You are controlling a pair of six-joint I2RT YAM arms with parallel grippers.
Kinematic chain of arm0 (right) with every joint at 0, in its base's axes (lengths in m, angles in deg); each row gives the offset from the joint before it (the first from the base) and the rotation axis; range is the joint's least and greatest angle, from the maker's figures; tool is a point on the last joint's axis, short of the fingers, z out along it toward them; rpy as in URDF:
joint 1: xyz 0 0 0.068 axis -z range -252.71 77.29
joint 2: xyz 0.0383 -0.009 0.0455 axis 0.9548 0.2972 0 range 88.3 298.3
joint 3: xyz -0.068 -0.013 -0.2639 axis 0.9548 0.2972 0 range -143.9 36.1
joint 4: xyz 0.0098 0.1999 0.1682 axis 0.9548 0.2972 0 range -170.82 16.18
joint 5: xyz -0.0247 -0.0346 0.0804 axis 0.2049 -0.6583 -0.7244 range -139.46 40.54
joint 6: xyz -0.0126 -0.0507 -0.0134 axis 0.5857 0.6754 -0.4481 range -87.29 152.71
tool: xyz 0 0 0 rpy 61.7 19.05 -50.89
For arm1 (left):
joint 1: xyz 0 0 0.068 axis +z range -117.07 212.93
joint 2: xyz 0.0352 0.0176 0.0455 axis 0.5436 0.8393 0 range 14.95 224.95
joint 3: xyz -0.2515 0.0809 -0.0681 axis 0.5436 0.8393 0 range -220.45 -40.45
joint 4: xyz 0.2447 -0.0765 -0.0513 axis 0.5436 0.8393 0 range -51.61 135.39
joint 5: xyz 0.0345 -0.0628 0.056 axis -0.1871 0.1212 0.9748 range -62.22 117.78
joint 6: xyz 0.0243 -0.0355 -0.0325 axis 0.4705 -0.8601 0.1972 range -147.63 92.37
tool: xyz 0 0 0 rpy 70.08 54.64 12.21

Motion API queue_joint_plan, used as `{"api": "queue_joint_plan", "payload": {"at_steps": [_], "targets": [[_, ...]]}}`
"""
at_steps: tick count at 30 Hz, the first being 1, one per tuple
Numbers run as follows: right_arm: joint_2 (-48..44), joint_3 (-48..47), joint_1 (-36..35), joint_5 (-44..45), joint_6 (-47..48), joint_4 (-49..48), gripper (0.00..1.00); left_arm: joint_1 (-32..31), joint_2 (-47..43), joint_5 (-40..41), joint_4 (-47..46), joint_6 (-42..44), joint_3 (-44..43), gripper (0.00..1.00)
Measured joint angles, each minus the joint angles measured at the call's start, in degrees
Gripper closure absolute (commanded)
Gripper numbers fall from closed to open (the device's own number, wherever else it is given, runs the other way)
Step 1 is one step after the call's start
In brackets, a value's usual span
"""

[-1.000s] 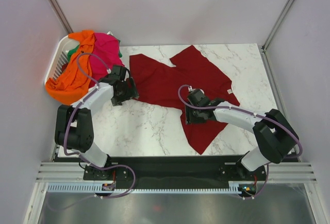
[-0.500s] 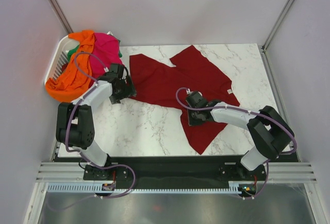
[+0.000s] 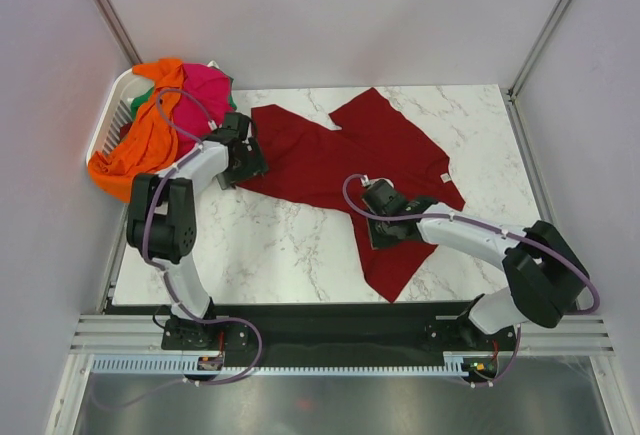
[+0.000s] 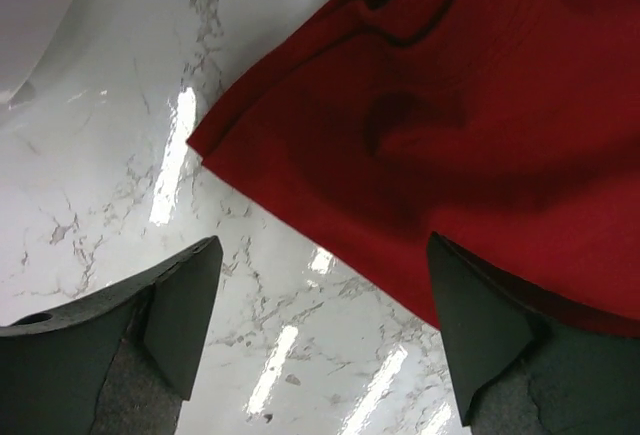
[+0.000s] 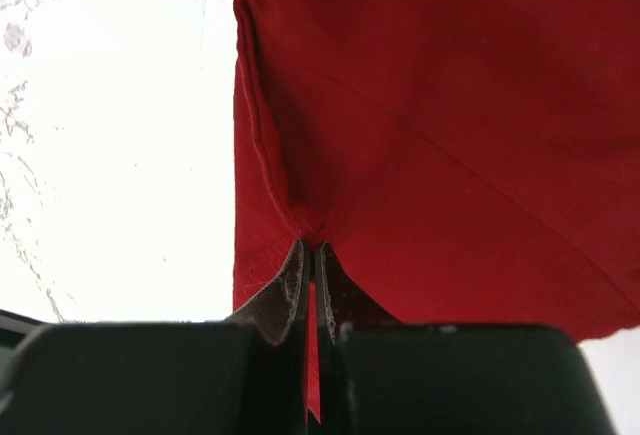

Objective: Fold and stack the t-shirts
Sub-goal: Flatten the tshirt out

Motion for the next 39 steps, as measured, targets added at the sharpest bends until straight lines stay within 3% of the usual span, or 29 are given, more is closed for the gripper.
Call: {"api": "queue_joint_plan", "payload": {"at_steps": [13,14,15,17,21,22,28,38,39], "targets": [[-2.54,-0.55,-0.02,0.35,2.78,4.44,1.0,-0.39,6.47,1.75,-2.25,-1.25,-6.14,0.11],[-2.54,-0.66,-0.02,0.35,2.97,4.66,1.0,-0.42,6.75,2.23,-2.51,-1.29,-6.36,0.6],[-2.54,-0.76,-0.02,0.35,3.08,4.85,1.0,-0.48,7.06,3.1,-2.75,-1.31,-6.54,0.46],[-2.56,-1.16,-0.02,0.37,3.41,5.29,1.0,-0.48,7.58,4.63,-3.74,-0.2,-6.56,0.32],[-2.84,-1.66,-0.02,0.37,3.67,5.68,1.0,-0.52,6.97,5.16,-5.18,0.2,-5.18,0.32],[-2.97,-1.73,-0.02,0.37,3.74,5.81,1.0,-0.61,6.38,5.29,-5.9,0.33,-4.09,0.08],[-3.28,-2.4,-0.02,0.35,4.04,6.19,1.0,-2.43,1.44,6.82,-4.61,-0.46,1.84,0.13],[-4.52,-2.56,-0.02,0.39,4.46,6.51,1.0,-3.69,1.81,7.48,-3.15,-1.95,4.28,0.18],[-4.74,-2.56,-0.02,0.46,4.5,6.56,1.0,-3.69,2.36,7.5,-2.73,-1.95,3.45,0.26]]}}
